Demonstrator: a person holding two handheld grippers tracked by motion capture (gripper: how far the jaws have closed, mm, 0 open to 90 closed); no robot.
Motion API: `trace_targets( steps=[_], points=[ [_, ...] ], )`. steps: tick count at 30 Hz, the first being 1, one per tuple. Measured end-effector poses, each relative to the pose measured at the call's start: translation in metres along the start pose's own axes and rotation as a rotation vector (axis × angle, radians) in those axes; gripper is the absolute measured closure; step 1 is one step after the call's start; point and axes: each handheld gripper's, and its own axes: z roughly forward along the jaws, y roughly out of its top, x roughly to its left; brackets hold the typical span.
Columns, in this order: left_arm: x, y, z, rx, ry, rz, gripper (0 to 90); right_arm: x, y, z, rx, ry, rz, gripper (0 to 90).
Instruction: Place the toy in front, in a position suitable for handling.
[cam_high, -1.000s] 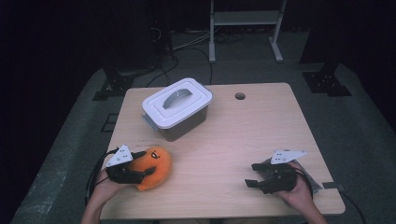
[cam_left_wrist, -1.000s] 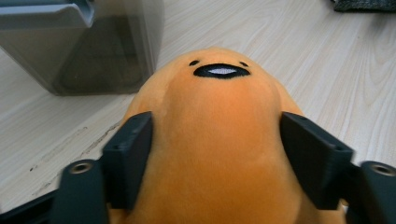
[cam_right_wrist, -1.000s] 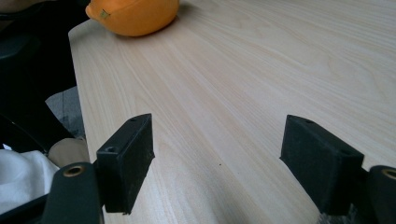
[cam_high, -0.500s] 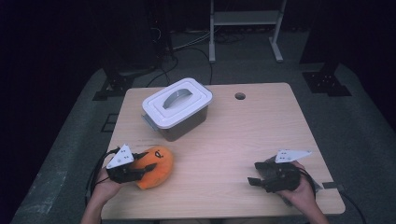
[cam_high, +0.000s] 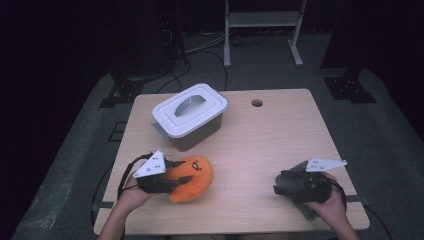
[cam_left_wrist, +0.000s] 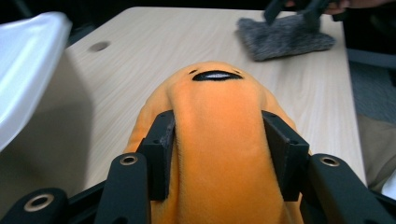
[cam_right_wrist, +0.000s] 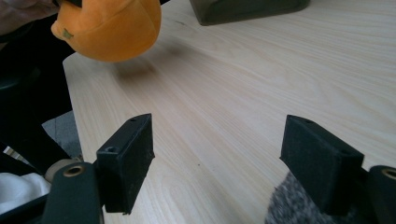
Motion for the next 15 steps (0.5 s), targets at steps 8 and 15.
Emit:
trace_targets(
  steps=[8,15],
  points=[
    [-0.007,0.035,0.054,0.015,-0.117,0.083,51.0,-0.007,-0.004,-0.016,0.038,-0.065,-0.017,24.1],
    [-0.012,0.045,0.097,0.038,-0.182,0.113,49.8,-0.02,-0.014,-0.024,0.134,-0.143,-0.01,24.2]
  ],
)
